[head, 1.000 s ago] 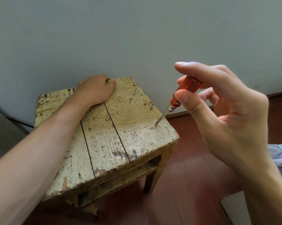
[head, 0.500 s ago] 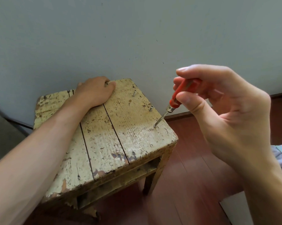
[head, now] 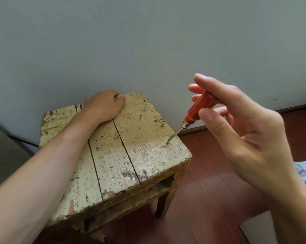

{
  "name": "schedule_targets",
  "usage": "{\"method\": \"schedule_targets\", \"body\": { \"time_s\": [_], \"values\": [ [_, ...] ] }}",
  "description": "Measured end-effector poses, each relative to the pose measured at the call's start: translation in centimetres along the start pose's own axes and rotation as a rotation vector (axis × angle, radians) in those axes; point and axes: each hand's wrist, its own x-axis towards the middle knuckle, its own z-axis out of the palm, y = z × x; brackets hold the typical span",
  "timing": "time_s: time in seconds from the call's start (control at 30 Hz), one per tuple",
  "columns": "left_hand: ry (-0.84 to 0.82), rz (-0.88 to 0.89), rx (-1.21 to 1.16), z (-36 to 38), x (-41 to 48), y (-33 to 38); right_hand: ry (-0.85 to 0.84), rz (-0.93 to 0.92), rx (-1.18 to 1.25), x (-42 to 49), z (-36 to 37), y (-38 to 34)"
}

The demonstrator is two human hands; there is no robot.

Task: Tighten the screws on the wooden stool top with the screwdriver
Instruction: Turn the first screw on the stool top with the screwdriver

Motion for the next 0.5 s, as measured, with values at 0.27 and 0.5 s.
{"method": "schedule_targets", "body": {
  "time_s": [0.27,0.5],
  "values": [
    [-0.002,0.007,0.013,0.2,-0.1,-0.1,0.078,0.033,0.019,-0.1,0.1,-0.3],
    [0.003,0.01,0.02,0.2,0.0,-0.1,0.215,0.041,0.012,0.2,1.6,0.0]
  ]
}}
